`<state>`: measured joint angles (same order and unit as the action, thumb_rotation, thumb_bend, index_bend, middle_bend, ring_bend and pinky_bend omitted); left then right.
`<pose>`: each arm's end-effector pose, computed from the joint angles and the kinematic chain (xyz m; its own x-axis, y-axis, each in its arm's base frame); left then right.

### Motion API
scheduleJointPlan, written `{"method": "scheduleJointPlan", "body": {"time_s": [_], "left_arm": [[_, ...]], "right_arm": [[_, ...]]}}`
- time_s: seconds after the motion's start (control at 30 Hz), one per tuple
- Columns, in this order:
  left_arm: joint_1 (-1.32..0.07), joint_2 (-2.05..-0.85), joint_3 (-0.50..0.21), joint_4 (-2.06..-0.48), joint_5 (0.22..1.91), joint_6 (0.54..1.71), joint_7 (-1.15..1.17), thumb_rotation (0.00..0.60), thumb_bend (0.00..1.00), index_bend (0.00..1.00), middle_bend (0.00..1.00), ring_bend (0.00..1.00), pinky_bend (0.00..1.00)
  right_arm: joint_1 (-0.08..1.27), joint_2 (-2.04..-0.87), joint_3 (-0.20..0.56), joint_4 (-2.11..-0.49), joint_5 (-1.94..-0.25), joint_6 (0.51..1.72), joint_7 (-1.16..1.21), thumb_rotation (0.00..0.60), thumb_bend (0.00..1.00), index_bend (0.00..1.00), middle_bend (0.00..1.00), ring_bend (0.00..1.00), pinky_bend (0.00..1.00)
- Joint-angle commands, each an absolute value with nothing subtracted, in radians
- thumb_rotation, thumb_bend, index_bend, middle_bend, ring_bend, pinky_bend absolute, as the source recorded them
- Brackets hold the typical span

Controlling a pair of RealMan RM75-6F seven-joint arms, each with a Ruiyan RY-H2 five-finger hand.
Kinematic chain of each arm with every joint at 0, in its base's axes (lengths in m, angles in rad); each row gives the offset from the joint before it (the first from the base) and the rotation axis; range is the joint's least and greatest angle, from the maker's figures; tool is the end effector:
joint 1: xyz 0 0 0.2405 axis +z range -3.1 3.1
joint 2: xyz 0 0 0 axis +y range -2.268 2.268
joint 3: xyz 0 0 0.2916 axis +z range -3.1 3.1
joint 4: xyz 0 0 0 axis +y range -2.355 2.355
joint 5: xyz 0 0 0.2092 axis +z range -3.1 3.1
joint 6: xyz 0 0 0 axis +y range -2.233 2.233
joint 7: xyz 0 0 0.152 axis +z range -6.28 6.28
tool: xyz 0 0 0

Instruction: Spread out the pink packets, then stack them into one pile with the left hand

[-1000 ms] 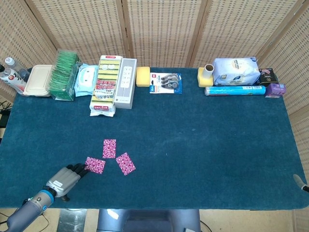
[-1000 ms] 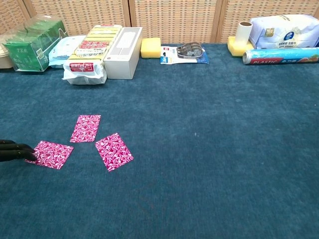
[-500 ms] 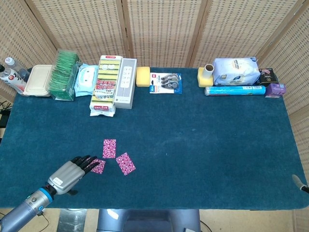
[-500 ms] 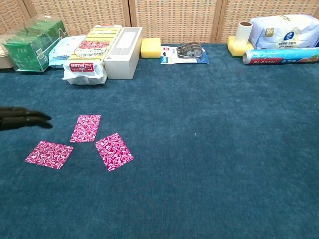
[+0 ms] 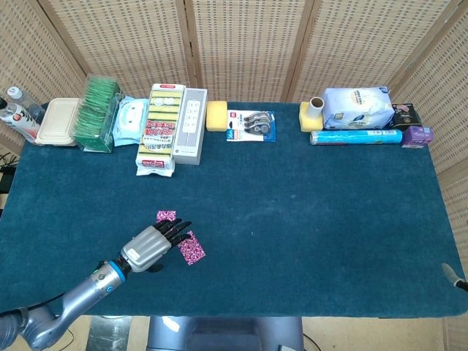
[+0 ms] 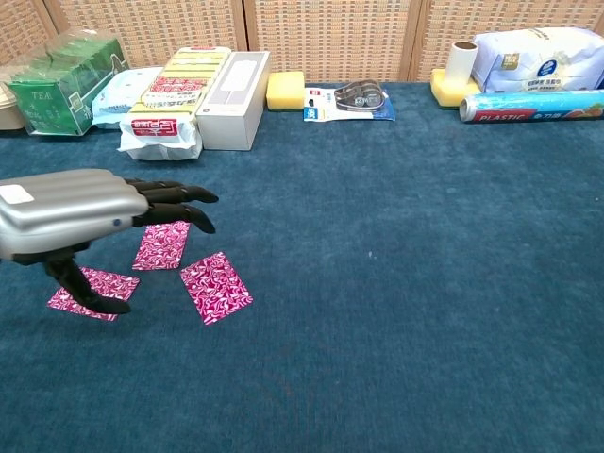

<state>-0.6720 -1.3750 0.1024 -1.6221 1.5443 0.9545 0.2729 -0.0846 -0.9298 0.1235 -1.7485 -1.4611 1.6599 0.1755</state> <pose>-0.2037 0.2808 -0.0072 0.6762 0.2827 0.6804 0.6346 -0.6926 -0.3429 -0.3375 -0.1454 0.2633 0.2972 0.1963 0.9344 -0.9524 0.1302 0.2756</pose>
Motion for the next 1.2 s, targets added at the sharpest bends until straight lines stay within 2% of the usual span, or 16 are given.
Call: {"method": "scheduleJointPlan", "body": {"time_s": [0.03,0.47,1.2], "left_arm": [[-0.695,-1.418,0.069,-1.610,1.490,0.904,0.333,0.600,0.18,0.14,0.00,0.00,0.14],[-0.743,-1.519,0.012,-1.558,1.368,0.826,0.493,0.600,0.18,0.17,0.00,0.00,0.14],[-0.776,-1.563,0.003,-1.557,1.259,0.800,0.584,0.600,0.19,0.22,0.00,0.00,0.14]], "right_arm": [[-0.084,-0.929,0.124,-1.747,-1.460,1.659,0.179,0.600,0.23,0.18,0.05,0.00,0.00],[-0.083,-0.925,0.127,-1.742,-1.453,1.653,0.197,0.600,0.23,0.18,0.05,0.00,0.00],[-0.088,-0.920,0.131,-1.737,-1.448,1.662,0.217,0.600,0.23,0.18,0.05,0.00,0.00]]}}
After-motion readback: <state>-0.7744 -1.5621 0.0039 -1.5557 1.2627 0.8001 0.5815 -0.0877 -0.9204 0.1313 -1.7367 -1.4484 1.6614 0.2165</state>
